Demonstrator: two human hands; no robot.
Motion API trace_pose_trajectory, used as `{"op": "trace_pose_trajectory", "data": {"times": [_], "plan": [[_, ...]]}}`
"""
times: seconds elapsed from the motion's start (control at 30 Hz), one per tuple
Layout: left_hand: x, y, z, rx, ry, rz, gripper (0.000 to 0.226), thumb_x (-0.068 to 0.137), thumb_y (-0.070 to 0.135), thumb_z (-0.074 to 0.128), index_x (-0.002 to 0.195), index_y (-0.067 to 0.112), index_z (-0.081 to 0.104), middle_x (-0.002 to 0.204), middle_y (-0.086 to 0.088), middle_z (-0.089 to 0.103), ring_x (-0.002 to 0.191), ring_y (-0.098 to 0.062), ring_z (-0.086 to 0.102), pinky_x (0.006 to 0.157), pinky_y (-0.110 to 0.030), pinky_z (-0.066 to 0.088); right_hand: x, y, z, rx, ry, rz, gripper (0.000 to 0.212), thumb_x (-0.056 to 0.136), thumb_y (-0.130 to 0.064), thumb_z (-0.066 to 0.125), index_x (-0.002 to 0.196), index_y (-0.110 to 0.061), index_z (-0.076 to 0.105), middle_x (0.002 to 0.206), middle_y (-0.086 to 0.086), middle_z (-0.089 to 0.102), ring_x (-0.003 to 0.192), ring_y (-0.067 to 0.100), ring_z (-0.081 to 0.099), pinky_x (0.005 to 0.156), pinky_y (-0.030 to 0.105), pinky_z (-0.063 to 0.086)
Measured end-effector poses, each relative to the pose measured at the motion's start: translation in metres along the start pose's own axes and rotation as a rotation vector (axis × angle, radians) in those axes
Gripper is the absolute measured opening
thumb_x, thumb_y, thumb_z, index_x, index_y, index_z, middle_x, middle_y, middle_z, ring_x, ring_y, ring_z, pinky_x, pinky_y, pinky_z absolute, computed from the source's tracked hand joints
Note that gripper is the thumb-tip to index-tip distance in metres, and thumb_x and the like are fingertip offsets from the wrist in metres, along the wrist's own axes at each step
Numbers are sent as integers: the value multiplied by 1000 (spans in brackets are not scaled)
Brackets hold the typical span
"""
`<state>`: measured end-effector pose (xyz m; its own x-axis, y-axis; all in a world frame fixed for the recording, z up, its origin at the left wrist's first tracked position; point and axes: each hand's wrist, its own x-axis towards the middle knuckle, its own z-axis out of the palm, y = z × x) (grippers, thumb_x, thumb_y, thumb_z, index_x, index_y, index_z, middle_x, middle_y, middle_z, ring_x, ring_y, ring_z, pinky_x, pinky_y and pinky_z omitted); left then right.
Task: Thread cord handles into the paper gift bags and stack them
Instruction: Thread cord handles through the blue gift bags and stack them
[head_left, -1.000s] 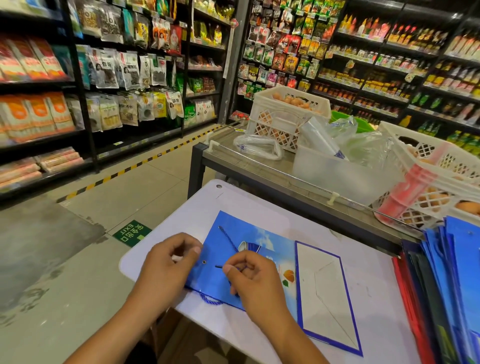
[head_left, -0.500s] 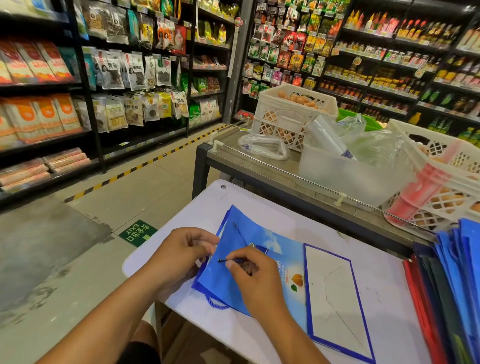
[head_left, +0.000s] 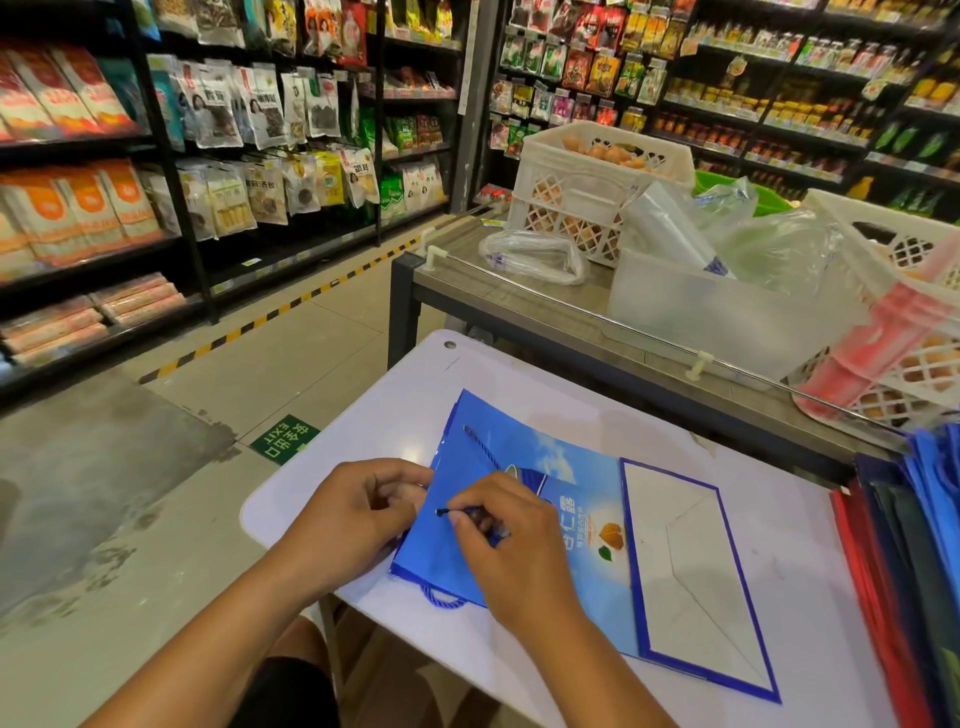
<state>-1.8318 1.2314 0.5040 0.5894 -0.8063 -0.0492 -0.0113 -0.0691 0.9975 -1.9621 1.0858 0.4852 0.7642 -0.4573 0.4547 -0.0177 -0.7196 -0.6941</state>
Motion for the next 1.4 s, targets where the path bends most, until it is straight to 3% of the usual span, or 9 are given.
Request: {"op": "trace_pose_trajectory", "data": {"times": [0.13, 0.3, 0.53, 0.83, 0.93, 1.07, 1.27, 1.33, 1.4], "plan": [[2, -1, -3, 49, -50, 42, 23, 97, -1, 67, 113, 13, 77, 102, -14, 79, 98, -36, 74, 91, -52, 61, -3, 2, 6, -32, -15, -90, 9, 91, -9, 73, 90, -18, 74, 90, -12, 65, 79, -3, 58, 70, 14, 48], [7, -5, -6, 188, -30, 55, 21, 89, 0, 77, 98, 19, 77, 82, -7, 75, 67, -14, 59, 66, -31, 52, -3, 0, 4, 76, -68, -10, 10, 90, -9, 75, 91, -19, 77, 91, -14, 67, 80, 5, 63, 72, 13, 49], [3, -6, -8, 277, -144, 106, 10, 99, 11, 68, 99, 20, 74, 84, -3, 71, 71, -13, 53, 69, -36, 49, -4, -3, -1, 110, -52, 81, 22, 88, -1, 73, 91, -23, 73, 93, -15, 64, 80, 15, 63, 70, 15, 51], [2, -10, -13, 359, -165, 115, 19, 104, 15, 61, 106, 24, 77, 93, -8, 69, 83, -41, 59, 74, -53, 52, -5, -4, -4, 108, -76, 40, 19, 88, -6, 77, 86, -23, 69, 96, -17, 61, 80, 14, 61, 69, 15, 49], [2, -8, -11, 345, -173, 120, 19, 103, 14, 62, 105, 24, 78, 91, -6, 70, 76, -36, 57, 69, -47, 51, -5, -4, -4, 97, -61, 62, 17, 90, -8, 76, 85, -23, 70, 96, -17, 61, 81, 15, 62, 70, 17, 50], [1, -5, -6, 302, -146, 121, 14, 100, 13, 66, 93, 21, 76, 73, 3, 66, 63, -8, 50, 60, -29, 45, -5, -5, -5, 77, -58, 77, 14, 93, -10, 73, 87, -22, 68, 94, -17, 61, 85, 12, 62, 73, 15, 49], [-2, -7, -3, 214, -71, 133, 13, 98, 5, 67, 92, 16, 71, 74, -7, 65, 65, -14, 52, 61, -33, 46, -6, -5, -5, 45, -50, 101, 13, 98, -18, 66, 90, -28, 63, 92, -18, 62, 89, 9, 63, 73, 16, 49], [-3, -6, -2, 116, -56, 117, 4, 99, 14, 65, 100, 17, 66, 73, -13, 62, 61, -20, 48, 57, -34, 41, -6, -5, -4, 34, -53, 94, 13, 98, -18, 65, 91, -29, 63, 91, -18, 61, 87, 10, 62, 72, 17, 48], [-5, -4, -1, 32, -46, 92, 14, 95, 25, 63, 109, 22, 65, 72, -13, 58, 62, -24, 46, 58, -36, 39, -7, -5, -4, 20, -60, 85, 13, 98, -19, 65, 90, -30, 62, 91, -18, 60, 85, 10, 61, 71, 20, 49]]}}
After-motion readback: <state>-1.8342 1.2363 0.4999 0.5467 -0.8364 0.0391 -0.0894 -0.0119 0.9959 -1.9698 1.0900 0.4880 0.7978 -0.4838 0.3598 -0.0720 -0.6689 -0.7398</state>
